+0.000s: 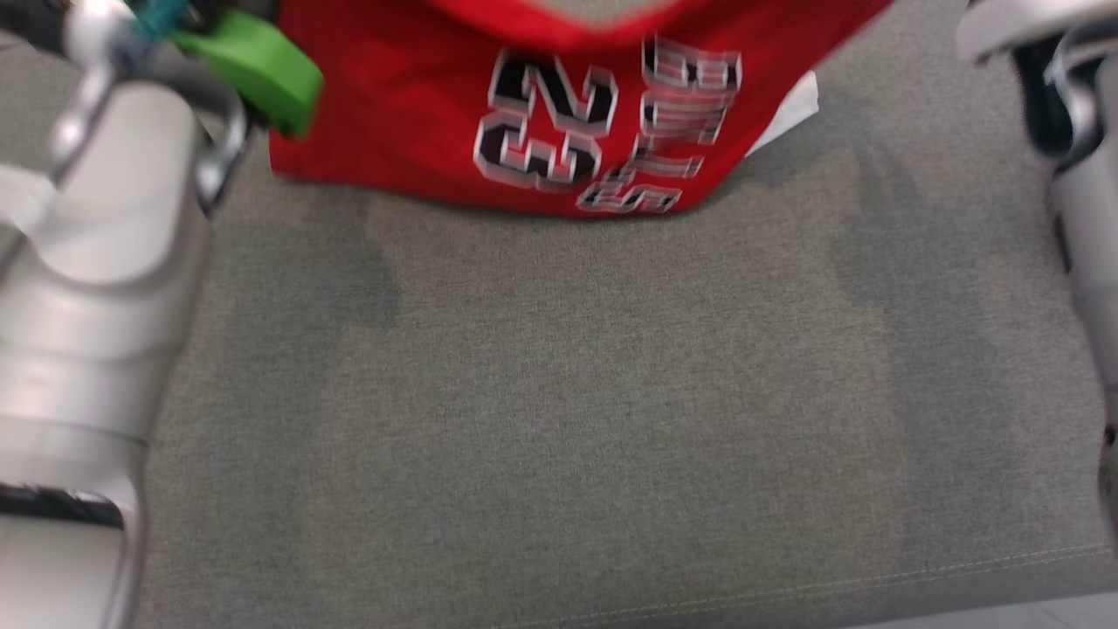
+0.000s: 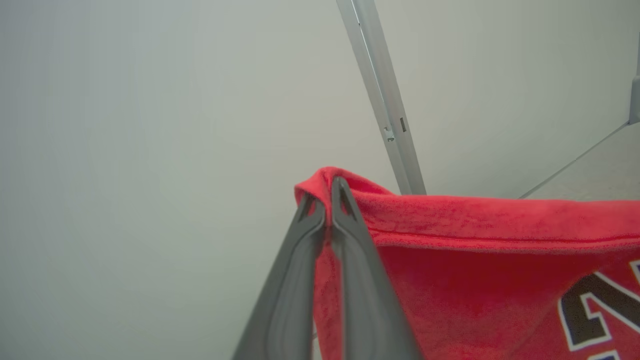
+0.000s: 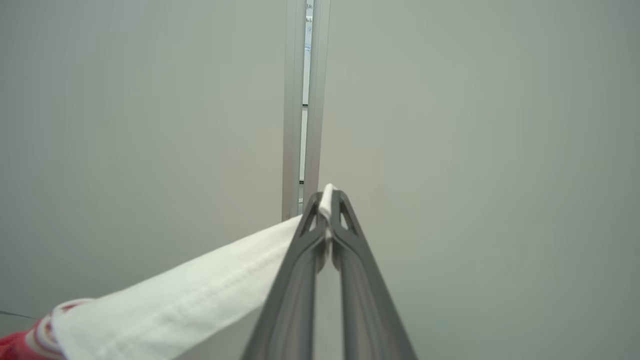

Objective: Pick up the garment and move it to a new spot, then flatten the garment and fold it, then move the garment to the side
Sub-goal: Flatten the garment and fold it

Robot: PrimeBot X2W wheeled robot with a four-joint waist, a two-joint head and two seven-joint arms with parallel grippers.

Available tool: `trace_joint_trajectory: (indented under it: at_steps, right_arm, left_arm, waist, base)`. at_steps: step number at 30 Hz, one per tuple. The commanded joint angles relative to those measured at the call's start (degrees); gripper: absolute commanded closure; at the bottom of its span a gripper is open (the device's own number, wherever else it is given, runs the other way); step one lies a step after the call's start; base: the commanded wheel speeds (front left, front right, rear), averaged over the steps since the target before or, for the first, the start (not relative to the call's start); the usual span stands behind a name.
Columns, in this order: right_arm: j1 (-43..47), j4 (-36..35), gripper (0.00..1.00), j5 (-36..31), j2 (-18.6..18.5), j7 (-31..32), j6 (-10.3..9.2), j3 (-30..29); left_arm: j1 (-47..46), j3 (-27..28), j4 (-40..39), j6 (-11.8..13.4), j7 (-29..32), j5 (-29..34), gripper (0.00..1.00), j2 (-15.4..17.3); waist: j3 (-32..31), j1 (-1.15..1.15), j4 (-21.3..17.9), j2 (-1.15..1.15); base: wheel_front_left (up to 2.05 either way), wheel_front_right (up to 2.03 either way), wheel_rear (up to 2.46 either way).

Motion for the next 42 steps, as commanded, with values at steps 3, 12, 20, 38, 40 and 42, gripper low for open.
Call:
trace_joint_trajectory:
  at_steps: [3,12,20,38,40,42]
  right_arm:
    - [-10.81,3.36,1.0,-3.67,-0.21,0.02,-0.1,-2.61]
    - [-29.24,-5.54,1.0,-17.26,0.74,0.02,-0.09,-13.14]
    - [-23.96,-12.08,1.0,-19.45,0.18,0.02,-0.06,-14.53]
    - [12.64,-17.42,1.0,3.11,-2.15,0.02,-0.1,-13.82]
    - [16.36,-17.55,1.0,4.79,-1.37,0.02,-0.11,-13.71]
    - [20.35,-16.95,1.0,6.17,-0.7,0.02,-0.11,-13.04]
  left_arm:
    - [-9.66,-0.56,2.28,0.1,-0.36,1.65,1.0,1.51]
    - [-25.86,3.31,-6.2,6.49,-0.49,3.94,1.0,2.19]
    - [-18.32,5.47,-9.55,5.23,-0.41,3.14,1.0,3.97]
    - [14.7,16.57,-14.29,2.61,-0.43,-1.18,1.0,-2.87]
    - [18.42,18.68,-15.08,2.22,-0.43,-1.56,1.0,-4.16]
    - [22.58,20.15,-14.86,1.75,-0.43,-1.31,1.0,-5.36]
  waist:
    - [8.32,-0.01,-0.9,0.0]
    - [9.87,-0.01,0.58,0.0]
    - [16.42,-0.01,0.64,0.0]
    - [17.7,-0.01,-0.97,0.0]
    - [15.64,-0.01,-1.23,0.0]
    - [13.14,-0.01,-1.36,0.0]
  base:
    - [0.0,0.0,0.0]
    - [0.0,0.0,0.0]
    - [0.0,0.0,0.0]
    - [0.0,0.0,0.0]
    - [0.0,0.0,0.0]
    - [0.0,0.0,0.0]
